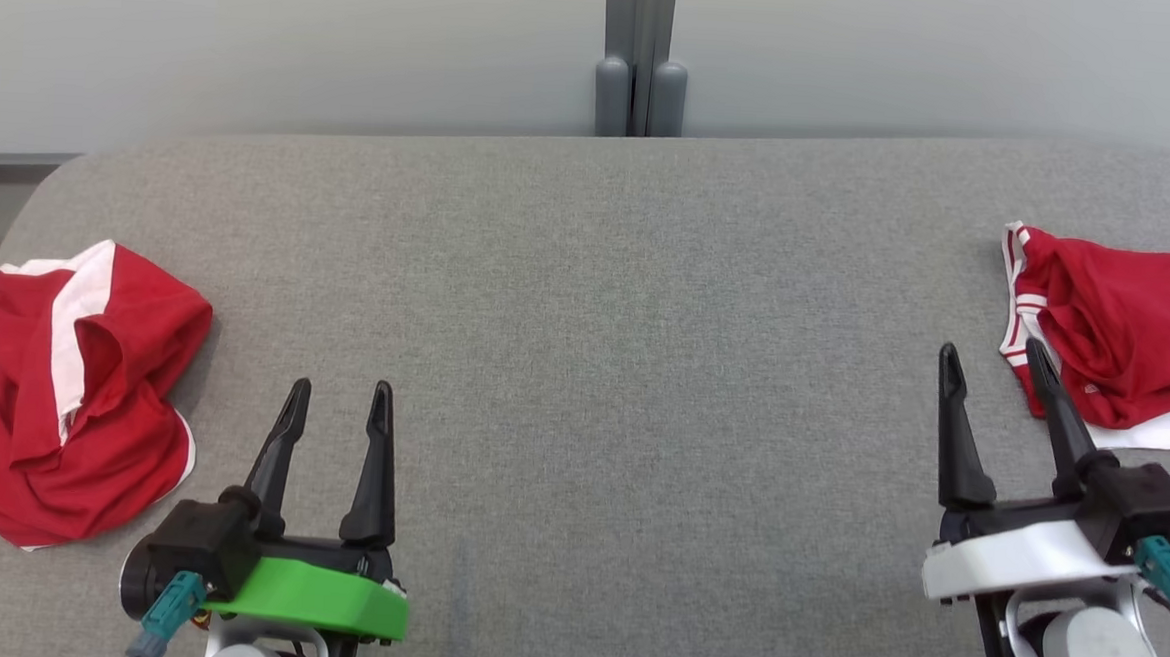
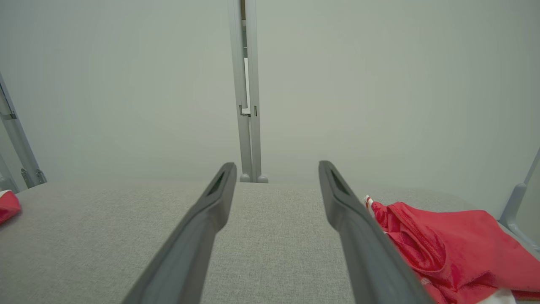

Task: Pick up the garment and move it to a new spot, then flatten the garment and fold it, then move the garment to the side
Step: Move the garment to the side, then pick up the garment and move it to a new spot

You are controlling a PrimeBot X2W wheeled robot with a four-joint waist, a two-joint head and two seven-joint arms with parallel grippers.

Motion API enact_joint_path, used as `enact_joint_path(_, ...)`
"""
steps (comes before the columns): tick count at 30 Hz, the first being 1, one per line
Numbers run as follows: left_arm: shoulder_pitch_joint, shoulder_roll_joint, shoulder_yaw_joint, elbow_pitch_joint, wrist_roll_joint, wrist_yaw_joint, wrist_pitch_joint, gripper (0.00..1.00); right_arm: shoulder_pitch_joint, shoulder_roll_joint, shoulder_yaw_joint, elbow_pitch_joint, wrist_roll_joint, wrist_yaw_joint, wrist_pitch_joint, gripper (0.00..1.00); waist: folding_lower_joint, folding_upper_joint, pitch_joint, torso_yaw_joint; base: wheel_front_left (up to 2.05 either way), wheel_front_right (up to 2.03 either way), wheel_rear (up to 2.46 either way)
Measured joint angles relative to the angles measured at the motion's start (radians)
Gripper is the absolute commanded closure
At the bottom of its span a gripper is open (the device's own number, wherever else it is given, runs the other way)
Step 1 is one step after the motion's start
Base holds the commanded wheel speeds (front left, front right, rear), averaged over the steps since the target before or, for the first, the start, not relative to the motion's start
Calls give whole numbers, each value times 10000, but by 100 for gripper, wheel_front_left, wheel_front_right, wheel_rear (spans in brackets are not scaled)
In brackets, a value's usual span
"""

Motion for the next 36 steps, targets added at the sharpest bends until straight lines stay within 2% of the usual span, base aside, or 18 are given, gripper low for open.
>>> enact_joint_path(7,144,-2,54,-8,-96,130,0,0,402,13,192,-52,341,0,0,0,0,0,-202,-83,0,0,0)
enact_joint_path(25,174,0,-148,178,-127,113,2,0,401,13,259,-115,612,0,0,0,0,0,-209,-142,0,0,0)
enact_joint_path(36,102,-2,-245,267,-123,109,0,0,441,10,253,-84,765,0,2,0,0,0,-115,375,0,0,0)
